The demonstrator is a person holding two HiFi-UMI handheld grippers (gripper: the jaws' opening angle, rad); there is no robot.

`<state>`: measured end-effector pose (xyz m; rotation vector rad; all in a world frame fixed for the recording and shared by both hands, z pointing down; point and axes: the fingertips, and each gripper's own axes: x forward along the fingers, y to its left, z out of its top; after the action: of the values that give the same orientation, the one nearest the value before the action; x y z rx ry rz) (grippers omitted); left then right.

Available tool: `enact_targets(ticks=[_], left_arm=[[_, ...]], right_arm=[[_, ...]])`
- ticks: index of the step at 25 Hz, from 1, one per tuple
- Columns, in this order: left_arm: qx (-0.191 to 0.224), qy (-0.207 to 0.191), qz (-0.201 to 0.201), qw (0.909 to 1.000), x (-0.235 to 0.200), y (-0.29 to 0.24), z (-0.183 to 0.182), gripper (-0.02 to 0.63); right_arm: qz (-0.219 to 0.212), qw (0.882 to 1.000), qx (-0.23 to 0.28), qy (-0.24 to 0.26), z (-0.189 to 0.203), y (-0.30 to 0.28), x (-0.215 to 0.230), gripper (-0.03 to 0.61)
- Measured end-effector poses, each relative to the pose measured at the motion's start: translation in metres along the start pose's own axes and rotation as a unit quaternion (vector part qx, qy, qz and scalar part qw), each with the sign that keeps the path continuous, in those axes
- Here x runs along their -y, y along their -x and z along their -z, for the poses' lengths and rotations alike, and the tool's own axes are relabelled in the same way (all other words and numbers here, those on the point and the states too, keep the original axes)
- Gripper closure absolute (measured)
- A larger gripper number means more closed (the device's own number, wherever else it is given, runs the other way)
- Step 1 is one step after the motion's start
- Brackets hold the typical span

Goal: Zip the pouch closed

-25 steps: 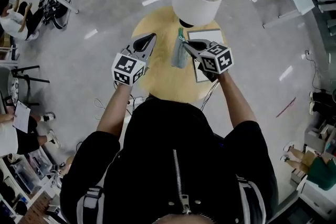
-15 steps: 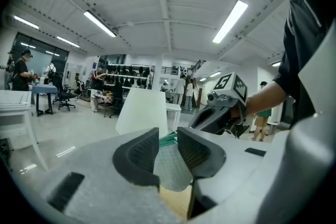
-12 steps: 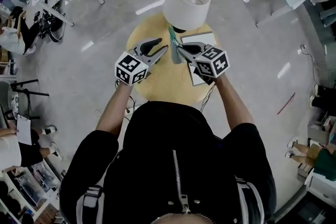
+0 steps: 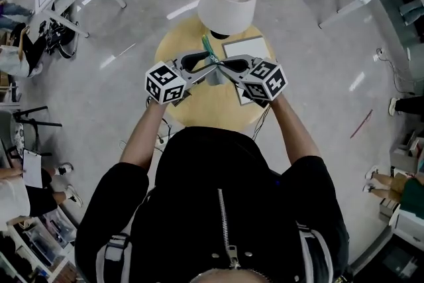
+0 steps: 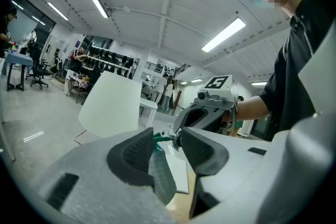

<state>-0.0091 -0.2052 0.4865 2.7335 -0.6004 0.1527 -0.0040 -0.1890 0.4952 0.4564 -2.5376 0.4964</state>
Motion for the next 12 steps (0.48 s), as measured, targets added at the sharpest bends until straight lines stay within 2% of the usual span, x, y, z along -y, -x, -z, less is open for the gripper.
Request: enact_targets(ticks=[6, 12], left_arm=[[0.002, -0.008, 0.004, 1.0, 0.006, 0.0, 0.001, 0.58], [-0.018, -0.024, 0.014, 0.9995, 0.013, -0.005, 0.01, 0.603]], right_arm=[[0.003, 1.0, -0.013, -0.006, 0.01, 0.001, -0.001, 0.56], [0.003, 1.0, -0.013, -0.011, 0.015, 0.0, -0.004, 0.558]])
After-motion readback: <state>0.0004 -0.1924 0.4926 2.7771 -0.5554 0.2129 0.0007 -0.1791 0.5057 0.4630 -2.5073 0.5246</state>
